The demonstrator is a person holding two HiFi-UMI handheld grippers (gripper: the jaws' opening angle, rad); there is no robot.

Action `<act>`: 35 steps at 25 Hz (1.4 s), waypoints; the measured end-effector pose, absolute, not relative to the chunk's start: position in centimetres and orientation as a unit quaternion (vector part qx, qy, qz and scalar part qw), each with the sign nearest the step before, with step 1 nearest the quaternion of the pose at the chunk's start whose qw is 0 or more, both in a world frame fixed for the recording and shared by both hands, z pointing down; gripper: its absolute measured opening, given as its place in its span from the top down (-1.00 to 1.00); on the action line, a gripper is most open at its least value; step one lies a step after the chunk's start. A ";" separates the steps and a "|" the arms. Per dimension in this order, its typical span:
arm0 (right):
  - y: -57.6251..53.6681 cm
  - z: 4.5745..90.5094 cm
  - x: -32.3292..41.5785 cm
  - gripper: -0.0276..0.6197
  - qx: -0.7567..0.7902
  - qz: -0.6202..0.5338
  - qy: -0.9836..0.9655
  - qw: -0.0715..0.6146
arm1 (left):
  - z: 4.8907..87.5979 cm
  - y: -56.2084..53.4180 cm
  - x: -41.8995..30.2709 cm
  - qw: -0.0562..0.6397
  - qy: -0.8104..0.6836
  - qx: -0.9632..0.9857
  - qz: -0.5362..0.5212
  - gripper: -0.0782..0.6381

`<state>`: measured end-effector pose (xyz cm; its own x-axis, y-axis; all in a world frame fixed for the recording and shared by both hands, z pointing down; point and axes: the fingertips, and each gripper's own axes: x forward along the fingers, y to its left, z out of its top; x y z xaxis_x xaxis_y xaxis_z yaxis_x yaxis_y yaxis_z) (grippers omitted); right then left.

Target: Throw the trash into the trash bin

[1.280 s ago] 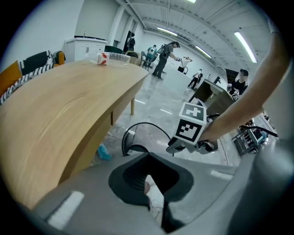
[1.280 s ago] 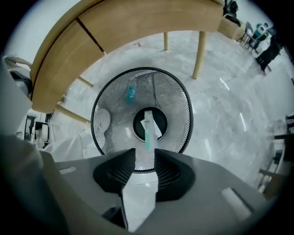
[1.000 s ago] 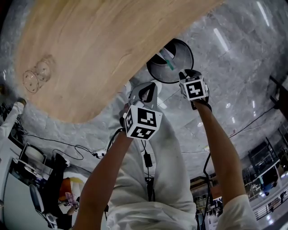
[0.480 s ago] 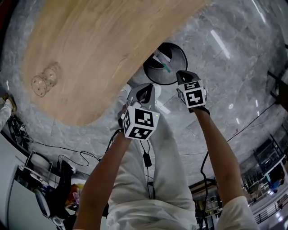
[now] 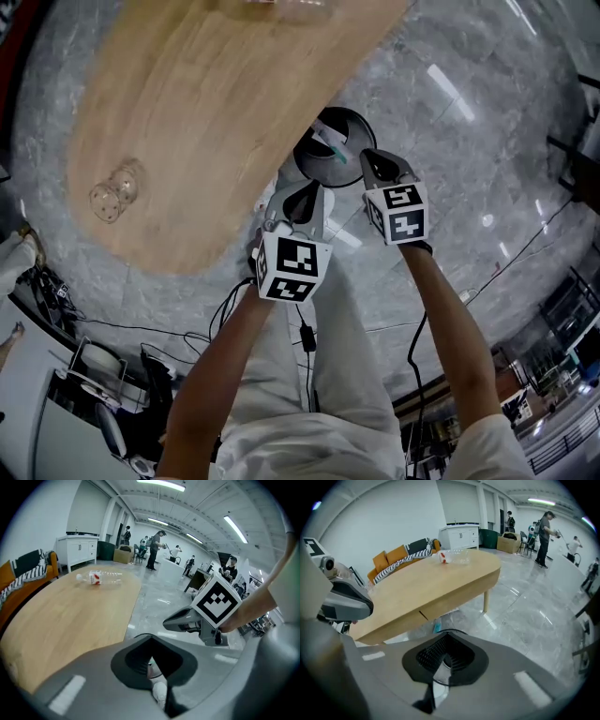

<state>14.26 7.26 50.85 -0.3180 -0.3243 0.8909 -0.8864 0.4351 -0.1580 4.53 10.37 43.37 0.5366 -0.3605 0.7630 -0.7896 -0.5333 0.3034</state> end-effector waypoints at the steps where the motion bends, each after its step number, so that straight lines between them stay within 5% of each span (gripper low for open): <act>1: 6.8 50.1 14.0 0.84 0.414 0.339 -0.738 0.411 | 42.8 9.8 4.5 0.327 -0.353 0.815 0.324 0.78; 18: -2.6 42.4 8.5 0.83 0.465 0.284 -0.755 0.365 | 38.2 0.5 0.7 0.306 -0.341 0.834 0.306 0.78; 23: -5.9 40.7 7.1 0.43 0.452 0.240 -0.771 0.379 | 36.6 -2.6 -0.5 0.300 -0.355 0.835 0.294 0.78; 35: -12.4 39.7 4.2 -0.03 0.398 0.142 -0.801 0.424 | 35.6 -6.8 -2.6 0.294 -0.384 0.830 0.278 0.78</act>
<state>4.21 -12.45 39.66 -0.3247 -0.5174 0.7917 -0.7580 0.6431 0.1094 -2.60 -6.78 35.63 0.5499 -0.4740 0.6877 -0.8013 -0.5316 0.2743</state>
